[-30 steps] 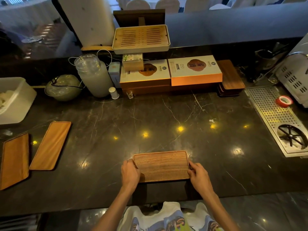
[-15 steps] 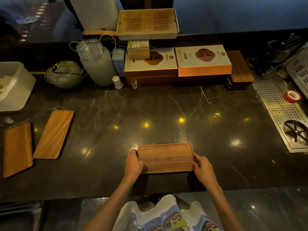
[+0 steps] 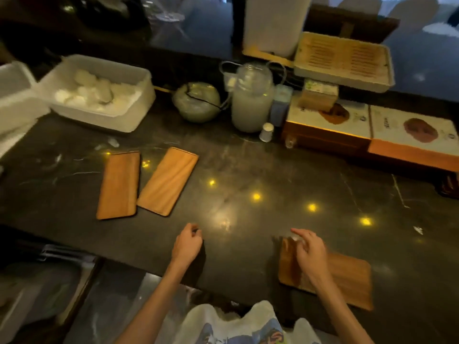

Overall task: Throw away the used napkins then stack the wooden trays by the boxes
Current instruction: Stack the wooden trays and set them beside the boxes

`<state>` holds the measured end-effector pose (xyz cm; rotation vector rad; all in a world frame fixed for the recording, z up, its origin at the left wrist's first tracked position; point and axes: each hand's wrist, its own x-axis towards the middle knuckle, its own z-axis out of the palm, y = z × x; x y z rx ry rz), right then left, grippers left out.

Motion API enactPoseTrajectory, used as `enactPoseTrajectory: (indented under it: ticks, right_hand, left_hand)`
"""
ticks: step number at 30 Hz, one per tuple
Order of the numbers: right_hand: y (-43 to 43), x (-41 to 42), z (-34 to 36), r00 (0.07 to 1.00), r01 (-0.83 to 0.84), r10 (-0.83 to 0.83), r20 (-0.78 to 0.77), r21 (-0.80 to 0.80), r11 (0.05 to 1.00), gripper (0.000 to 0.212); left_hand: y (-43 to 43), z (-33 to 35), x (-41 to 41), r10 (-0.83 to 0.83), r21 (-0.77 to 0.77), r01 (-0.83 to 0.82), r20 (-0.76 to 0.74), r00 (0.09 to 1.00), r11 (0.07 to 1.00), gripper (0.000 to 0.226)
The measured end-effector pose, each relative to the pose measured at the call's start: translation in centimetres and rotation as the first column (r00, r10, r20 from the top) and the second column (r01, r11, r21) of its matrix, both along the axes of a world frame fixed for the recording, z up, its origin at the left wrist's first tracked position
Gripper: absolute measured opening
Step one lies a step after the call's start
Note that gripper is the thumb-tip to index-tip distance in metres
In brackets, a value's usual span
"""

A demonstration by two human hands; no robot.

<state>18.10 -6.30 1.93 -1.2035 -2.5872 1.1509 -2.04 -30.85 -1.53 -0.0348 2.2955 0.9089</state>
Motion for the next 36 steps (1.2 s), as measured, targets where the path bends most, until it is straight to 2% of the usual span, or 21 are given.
enactPoseTrajectory:
  ticks: [5, 7, 9, 13, 15, 17, 19, 22, 24, 26, 30, 33, 36]
  right_hand:
    - [-6.9, -15.6, 1.4, 0.934, -0.347, 0.351, 0.061, -0.058, 0.936, 0.031]
    - [-9.1, -21.8, 2.0, 0.896, -0.426, 0.433, 0.102, -0.086, 0.901, 0.034]
    - [-10.6, -27.6, 2.4, 0.877, -0.441, 0.454, 0.156, -0.117, 0.890, 0.038]
    - [-12.7, -36.8, 2.5, 0.879, -0.403, 0.428, 0.212, -0.154, 0.902, 0.037]
    - [-13.0, -39.7, 1.9, 0.878, -0.379, 0.414, 0.239, -0.182, 0.907, 0.058]
    - [-12.7, -41.4, 0.9, 0.840, -0.384, 0.433, 0.327, -0.206, 0.900, 0.078]
    - [-12.1, -42.0, -0.1, 0.816, -0.384, 0.442, 0.372, -0.223, 0.896, 0.072]
    - [-11.6, -40.7, -0.9, 0.839, -0.389, 0.422, 0.342, -0.165, 0.906, 0.043]
    - [-11.1, -38.5, -1.6, 0.837, -0.427, 0.452, 0.308, -0.149, 0.892, 0.041]
    - [-10.4, -36.0, -2.4, 0.761, -0.563, 0.556, 0.334, -0.087, 0.822, 0.048]
    - [-11.7, -32.4, -3.5, 0.604, -0.756, 0.627, 0.492, 0.104, 0.646, 0.057]
    - [-12.3, -28.9, -3.9, 0.630, -0.745, 0.595, 0.499, 0.172, 0.644, 0.058]
    - [-11.6, -24.4, -4.1, 0.695, -0.691, 0.569, 0.440, 0.187, 0.699, 0.043]
  left_hand:
    - [-6.1, 0.4, -8.7, 0.262, 0.039, -0.262, 0.000, 0.965, 0.964, 0.026]
    - [-8.0, 0.2, -11.8, 0.319, 0.058, -0.320, 0.028, 0.947, 0.946, 0.028]
    - [-9.6, 0.1, -14.3, 0.354, 0.047, -0.360, 0.100, 0.930, 0.932, 0.029]
    - [-11.7, -0.4, -16.6, 0.376, 0.078, -0.429, 0.357, 0.855, 0.900, 0.020]
    - [-12.0, -0.7, -16.9, 0.383, 0.103, -0.455, 0.397, 0.834, 0.885, 0.013]
    - [-11.7, -0.8, -17.0, 0.408, 0.131, -0.492, 0.402, 0.820, 0.860, 0.008]
    - [-11.0, -1.0, -17.0, 0.418, 0.164, -0.522, 0.424, 0.804, 0.837, 0.009]
    - [-10.2, -1.1, -16.8, 0.426, 0.206, -0.554, 0.447, 0.787, 0.807, 0.017]
    - [-9.8, -1.5, -16.0, 0.423, 0.213, -0.561, 0.464, 0.778, 0.800, 0.016]
    - [-9.1, -1.8, -14.7, 0.414, 0.222, -0.559, 0.472, 0.779, 0.799, 0.007]
    - [-8.0, -2.4, -13.7, 0.442, 0.208, -0.555, 0.413, 0.797, 0.805, 0.016]
    - [-7.1, -2.5, -13.3, 0.455, 0.148, -0.517, 0.314, 0.833, 0.843, 0.021]
    - [-7.1, -2.2, -12.4, 0.379, 0.103, -0.418, 0.269, 0.885, 0.903, 0.025]
